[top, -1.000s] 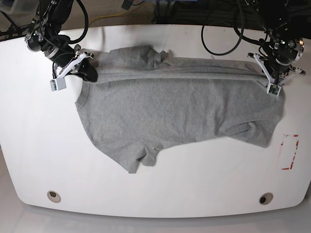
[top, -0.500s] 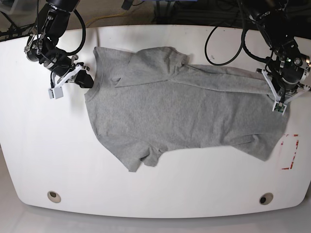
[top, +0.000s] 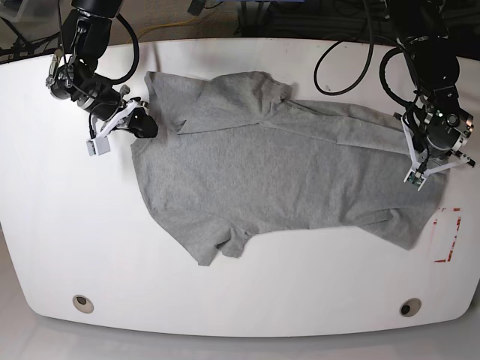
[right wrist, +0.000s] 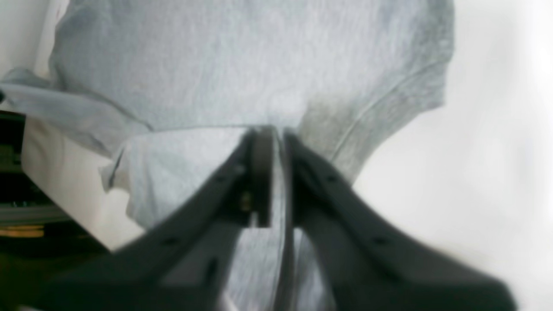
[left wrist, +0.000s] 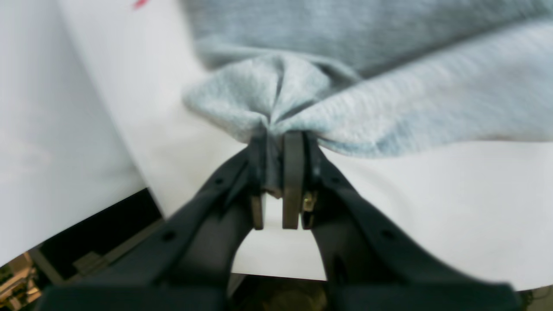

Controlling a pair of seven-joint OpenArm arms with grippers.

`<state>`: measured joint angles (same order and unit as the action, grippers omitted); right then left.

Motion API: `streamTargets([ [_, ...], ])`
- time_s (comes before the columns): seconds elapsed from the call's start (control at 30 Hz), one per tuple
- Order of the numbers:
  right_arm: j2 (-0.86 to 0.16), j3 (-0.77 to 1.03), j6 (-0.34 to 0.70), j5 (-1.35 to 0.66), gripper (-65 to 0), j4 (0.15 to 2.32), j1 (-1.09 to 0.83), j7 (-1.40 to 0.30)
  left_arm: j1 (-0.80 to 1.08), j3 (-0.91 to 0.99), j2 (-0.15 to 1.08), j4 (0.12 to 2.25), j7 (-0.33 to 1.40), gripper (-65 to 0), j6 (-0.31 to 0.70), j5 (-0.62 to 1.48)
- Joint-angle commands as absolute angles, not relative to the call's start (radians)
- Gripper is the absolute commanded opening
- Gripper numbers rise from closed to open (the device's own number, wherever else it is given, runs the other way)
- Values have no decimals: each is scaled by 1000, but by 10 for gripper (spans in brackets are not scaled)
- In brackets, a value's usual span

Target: Fold the T-shirt properly

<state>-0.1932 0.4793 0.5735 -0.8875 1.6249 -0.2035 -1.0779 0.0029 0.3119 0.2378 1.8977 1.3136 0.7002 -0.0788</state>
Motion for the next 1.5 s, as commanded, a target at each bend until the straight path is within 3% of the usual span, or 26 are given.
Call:
streamTargets([
  [0.0,-206,484,576,-905,-428,1649,-205,-1069,-33,314,254,1894,1294,-644,698,-91],
  [0.1,-206,484,576,-905,-311,1653,-232,-1069,-62,298,255,1842,1285,-644,698,-91],
  [0.43,-208,484,584,-903,-301,1652,-263,-1069,-200,153,329,1656,1285,-643,698,-91],
  [0.5,-208,484,584,-903,-301,1652,-265,-1069,-222,142,329,1624,1285,-618,698,-91],
  [0.6,-216,483,584,-903,-301,1652,-265,-1069,-262,139,329,1593,1285,-479,698,-91],
  [0.73,-222,483,584,-903,-301,1653,-265,-1069,-289,142,329,1593,1285,-197,698,-87],
  [0.8,-222,483,584,-903,-301,1653,-265,-1069,-295,143,328,1593,1285,-138,698,-84],
  [1.03,-245,483,585,-903,-301,1653,-265,-1069,-303,294,303,1635,1267,-133,698,-54],
  [1.23,-272,492,576,-903,-301,1709,-305,-1067,-209,354,378,1639,1191,-133,698,22],
  [1.47,-277,493,555,-901,-301,1793,-395,-1066,-39,424,406,1638,966,-133,698,31],
])
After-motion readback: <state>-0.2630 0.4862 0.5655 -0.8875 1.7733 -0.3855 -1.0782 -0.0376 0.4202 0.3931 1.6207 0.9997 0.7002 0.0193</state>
